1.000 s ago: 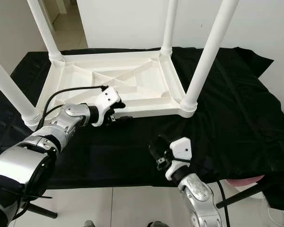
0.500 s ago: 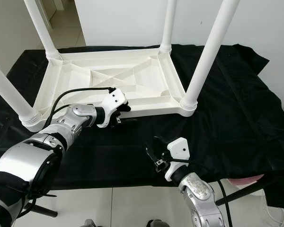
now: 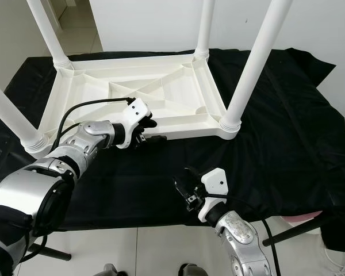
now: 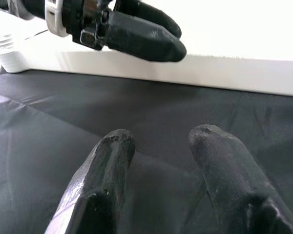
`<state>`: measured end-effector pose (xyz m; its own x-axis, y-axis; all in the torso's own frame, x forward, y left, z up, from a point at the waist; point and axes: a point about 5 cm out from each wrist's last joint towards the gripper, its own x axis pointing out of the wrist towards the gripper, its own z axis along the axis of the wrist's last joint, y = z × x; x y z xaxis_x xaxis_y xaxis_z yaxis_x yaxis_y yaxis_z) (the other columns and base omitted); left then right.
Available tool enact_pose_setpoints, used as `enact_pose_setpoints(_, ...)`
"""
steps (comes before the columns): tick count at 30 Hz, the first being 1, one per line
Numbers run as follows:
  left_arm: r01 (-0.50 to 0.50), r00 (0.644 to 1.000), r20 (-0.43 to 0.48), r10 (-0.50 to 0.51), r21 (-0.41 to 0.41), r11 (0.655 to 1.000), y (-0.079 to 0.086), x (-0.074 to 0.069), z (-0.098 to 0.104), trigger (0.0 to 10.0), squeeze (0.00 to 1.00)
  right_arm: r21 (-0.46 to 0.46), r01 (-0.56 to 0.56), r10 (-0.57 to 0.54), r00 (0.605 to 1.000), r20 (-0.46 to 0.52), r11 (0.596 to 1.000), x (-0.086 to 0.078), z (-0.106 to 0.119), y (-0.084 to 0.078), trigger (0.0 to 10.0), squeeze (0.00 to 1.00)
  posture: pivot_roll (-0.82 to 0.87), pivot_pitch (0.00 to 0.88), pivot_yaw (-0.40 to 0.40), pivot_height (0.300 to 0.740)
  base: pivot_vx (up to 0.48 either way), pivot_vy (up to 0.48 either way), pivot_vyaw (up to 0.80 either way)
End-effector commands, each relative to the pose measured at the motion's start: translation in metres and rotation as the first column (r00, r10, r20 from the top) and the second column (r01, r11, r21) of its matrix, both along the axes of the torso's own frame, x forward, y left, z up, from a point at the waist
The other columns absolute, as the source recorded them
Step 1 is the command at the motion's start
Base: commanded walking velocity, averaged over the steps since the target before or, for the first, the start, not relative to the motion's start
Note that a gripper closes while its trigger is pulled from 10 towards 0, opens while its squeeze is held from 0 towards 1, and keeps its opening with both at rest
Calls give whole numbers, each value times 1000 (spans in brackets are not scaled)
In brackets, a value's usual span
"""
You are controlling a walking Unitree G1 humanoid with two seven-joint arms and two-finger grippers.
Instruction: Building children table
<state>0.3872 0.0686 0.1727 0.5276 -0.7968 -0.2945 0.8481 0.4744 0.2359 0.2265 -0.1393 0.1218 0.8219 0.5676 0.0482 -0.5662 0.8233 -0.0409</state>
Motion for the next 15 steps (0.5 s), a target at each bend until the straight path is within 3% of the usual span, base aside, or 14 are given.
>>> enact_pose_setpoints(1,-601,776,190,602,-69,796,28,20,2,10000,0,-9,-21,21,1000,-2,1000,-1,1,3,10000,0,-200,118,66,740,0,0,0)
enact_pose_setpoints(6,-618,771,219,598,31,785,28,16,-14,10000,0,-24,-31,31,1000,-1,999,-1,3,2,10000,0,-205,120,61,740,0,0,0)
enact_pose_setpoints(9,-641,753,213,622,23,767,29,16,-14,10000,0,-29,-27,27,1000,0,999,1,3,1,10000,0,-203,120,60,740,0,0,0)
enact_pose_setpoints(10,-649,744,200,638,-14,761,29,17,-10,10000,0,-29,-27,27,1000,1,999,1,4,1,10000,0,-206,120,63,740,0,0,0)
enact_pose_setpoints(15,-650,738,187,649,-63,757,28,20,-2,10000,0,-26,-26,26,1000,2,999,1,5,2,10000,0,-202,119,61,740,0,0,0)
